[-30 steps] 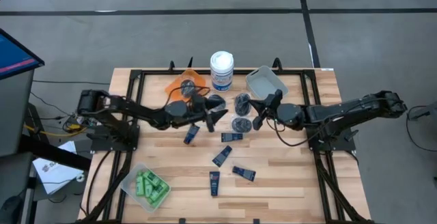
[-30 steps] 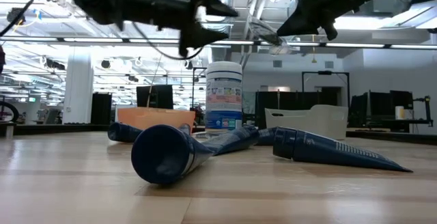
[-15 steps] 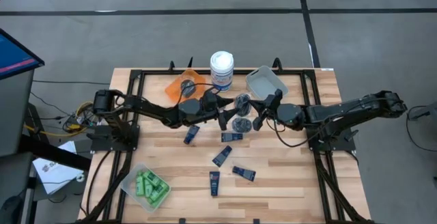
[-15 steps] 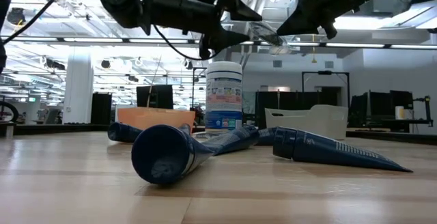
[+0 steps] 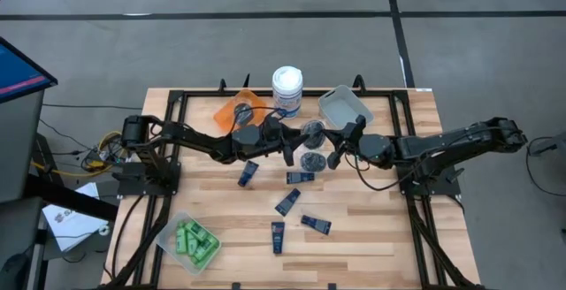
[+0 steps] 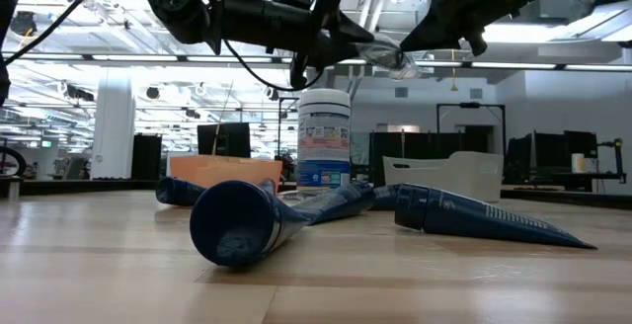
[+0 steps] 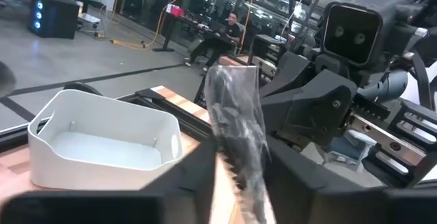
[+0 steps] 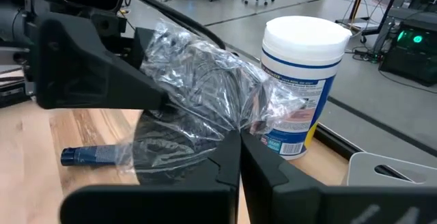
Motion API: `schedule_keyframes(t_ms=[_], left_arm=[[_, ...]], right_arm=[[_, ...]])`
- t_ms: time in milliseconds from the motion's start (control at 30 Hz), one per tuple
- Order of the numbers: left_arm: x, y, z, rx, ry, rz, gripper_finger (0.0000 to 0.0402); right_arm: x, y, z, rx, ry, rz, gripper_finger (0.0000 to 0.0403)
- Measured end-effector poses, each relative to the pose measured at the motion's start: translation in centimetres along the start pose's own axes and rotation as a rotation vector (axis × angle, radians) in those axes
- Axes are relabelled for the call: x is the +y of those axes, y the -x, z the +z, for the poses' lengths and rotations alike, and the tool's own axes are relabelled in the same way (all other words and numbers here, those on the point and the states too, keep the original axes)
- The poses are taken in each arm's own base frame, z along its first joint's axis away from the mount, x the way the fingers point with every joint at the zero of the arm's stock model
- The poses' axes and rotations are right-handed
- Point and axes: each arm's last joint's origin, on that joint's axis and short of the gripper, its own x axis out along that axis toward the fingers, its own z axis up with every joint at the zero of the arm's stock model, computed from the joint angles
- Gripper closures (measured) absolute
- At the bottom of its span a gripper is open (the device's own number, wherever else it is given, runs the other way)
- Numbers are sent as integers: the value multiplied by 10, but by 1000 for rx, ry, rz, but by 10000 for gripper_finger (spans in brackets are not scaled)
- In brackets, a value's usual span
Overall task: Pick & Place Travel size toiletries
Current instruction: Put the hair brush into the orange bin
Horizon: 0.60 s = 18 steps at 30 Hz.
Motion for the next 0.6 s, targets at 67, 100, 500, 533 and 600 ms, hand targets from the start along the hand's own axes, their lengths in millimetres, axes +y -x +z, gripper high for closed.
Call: schedule_keyframes(t_ms=[67, 100, 500, 533, 600], left_arm=[[0, 0, 0, 0, 0, 0, 342], [0, 0, 0, 0, 0, 0, 360], [4, 4, 9, 38, -89, 32, 399], [5, 7, 12, 59, -112, 64, 399], [8, 14, 21, 91, -174, 155, 399]], right_arm=[[0, 0, 0, -1, 5, 1, 403], [0, 0, 0, -3, 19, 1, 403], [5, 12, 7, -42, 155, 69, 291], [5, 16, 8, -50, 152, 78, 273], [5, 22, 11, -68, 143, 98, 239]])
